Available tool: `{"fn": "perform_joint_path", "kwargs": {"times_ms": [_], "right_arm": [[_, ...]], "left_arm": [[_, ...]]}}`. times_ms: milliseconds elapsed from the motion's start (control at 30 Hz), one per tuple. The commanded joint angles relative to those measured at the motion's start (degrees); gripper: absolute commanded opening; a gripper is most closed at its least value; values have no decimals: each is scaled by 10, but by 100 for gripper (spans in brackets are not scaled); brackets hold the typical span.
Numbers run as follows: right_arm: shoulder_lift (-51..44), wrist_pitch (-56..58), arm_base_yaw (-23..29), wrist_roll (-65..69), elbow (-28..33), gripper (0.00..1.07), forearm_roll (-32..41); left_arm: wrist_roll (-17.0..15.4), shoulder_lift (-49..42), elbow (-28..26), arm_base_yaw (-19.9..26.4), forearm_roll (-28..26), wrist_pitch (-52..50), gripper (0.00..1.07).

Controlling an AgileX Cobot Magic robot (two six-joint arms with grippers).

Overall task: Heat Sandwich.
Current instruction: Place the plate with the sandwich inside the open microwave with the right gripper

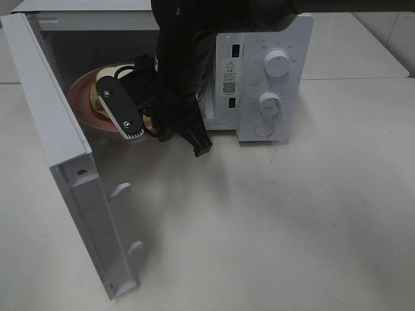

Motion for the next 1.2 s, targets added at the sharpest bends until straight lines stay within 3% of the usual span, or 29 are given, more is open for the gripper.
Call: {"fn": "perform_joint_path", "kwargs": {"times_ms": [33,200,567,1200], "right_arm": [[15,1,-3,6,-32,3,-4],[48,4,-5,13,-70,3,-4],[76,2,-24,30,-87,3,-2],[143,5,-44,87,-219,0,-5]], "left_arm": [[-5,-13,1,-1,0,-6,98],[-5,-13,1,-1,1,-6,98],[-5,-13,1,-1,1,-6,98],[-5,-13,1,-1,1,-6,98]]}}
